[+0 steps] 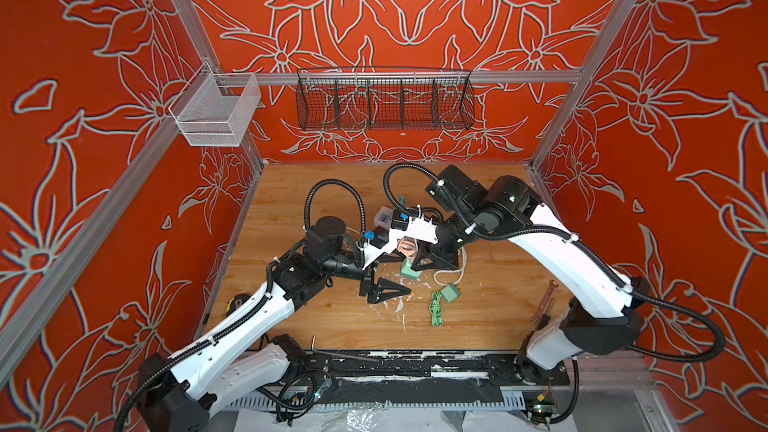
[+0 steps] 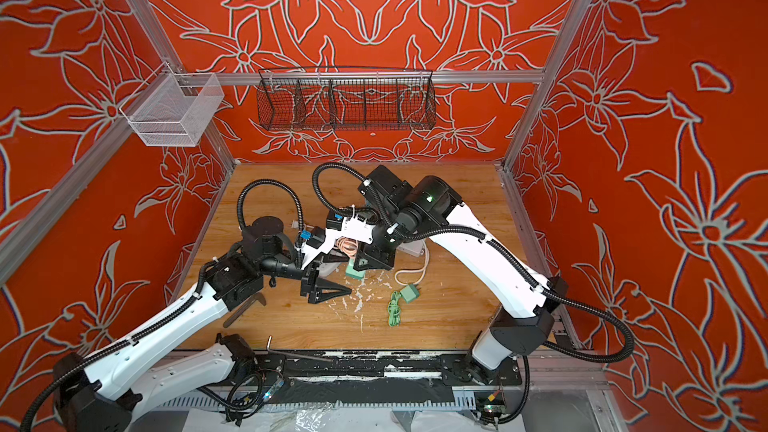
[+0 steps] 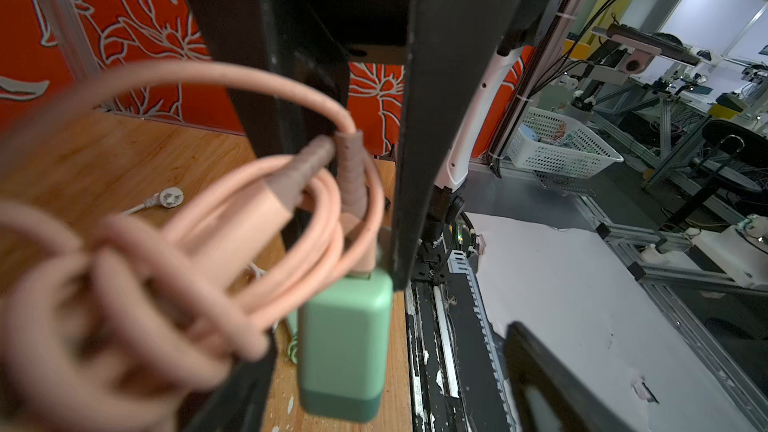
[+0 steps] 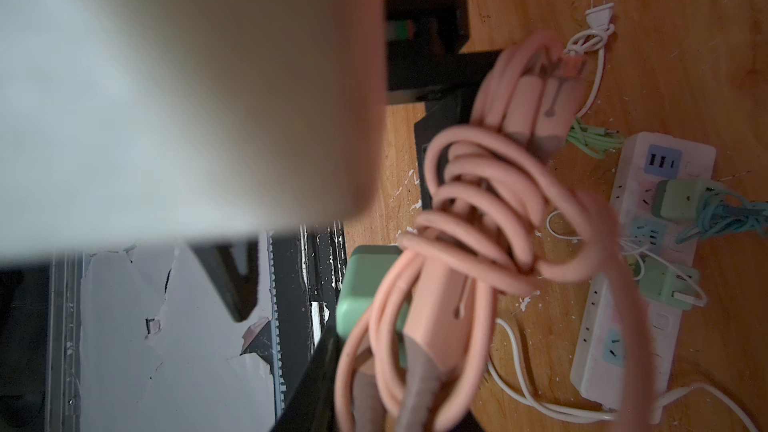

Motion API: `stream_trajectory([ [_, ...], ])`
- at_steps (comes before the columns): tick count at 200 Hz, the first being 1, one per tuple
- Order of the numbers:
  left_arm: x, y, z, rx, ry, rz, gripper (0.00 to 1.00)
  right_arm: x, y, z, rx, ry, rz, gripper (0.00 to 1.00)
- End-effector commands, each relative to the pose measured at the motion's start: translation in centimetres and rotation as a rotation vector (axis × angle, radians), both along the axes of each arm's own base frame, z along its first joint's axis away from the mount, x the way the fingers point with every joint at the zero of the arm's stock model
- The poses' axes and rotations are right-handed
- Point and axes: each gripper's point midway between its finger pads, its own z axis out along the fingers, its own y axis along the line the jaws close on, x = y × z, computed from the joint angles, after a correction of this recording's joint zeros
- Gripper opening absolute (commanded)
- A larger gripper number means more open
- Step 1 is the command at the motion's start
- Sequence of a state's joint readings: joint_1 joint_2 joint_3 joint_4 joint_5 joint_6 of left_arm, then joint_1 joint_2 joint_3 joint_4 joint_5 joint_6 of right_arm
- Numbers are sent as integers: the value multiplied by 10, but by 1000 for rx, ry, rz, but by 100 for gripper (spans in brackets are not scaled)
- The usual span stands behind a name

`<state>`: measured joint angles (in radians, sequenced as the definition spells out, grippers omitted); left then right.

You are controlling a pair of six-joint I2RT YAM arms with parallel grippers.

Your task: Insert the plug

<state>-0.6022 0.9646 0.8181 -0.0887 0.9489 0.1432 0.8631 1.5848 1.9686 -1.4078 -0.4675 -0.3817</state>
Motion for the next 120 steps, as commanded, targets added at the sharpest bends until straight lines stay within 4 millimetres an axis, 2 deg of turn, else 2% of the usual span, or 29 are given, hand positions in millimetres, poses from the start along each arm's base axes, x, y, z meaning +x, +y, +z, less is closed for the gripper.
stream_trajectory([
  [1,1,4,32,-79,-115,40,97,17,-17,-21,-79,-9,-47,17],
  [15,3,6,29,-74,-85,73,97,37,-30,-27,-100,-33,-108,17],
  [45,-8,16,26,-59,-6,95,97,89,-64,-47,-166,-100,-239,17],
  [76,-26,37,25,-31,26,163,97,139,-79,-67,-150,-160,-296,17],
  [98,-41,54,25,-5,33,209,97,170,-89,-90,-188,-229,-288,17],
  [104,-44,59,25,8,27,223,97,184,-87,-94,-172,-263,-287,17],
  [120,-51,70,20,53,11,251,97,203,-90,-105,-157,-262,-278,17],
])
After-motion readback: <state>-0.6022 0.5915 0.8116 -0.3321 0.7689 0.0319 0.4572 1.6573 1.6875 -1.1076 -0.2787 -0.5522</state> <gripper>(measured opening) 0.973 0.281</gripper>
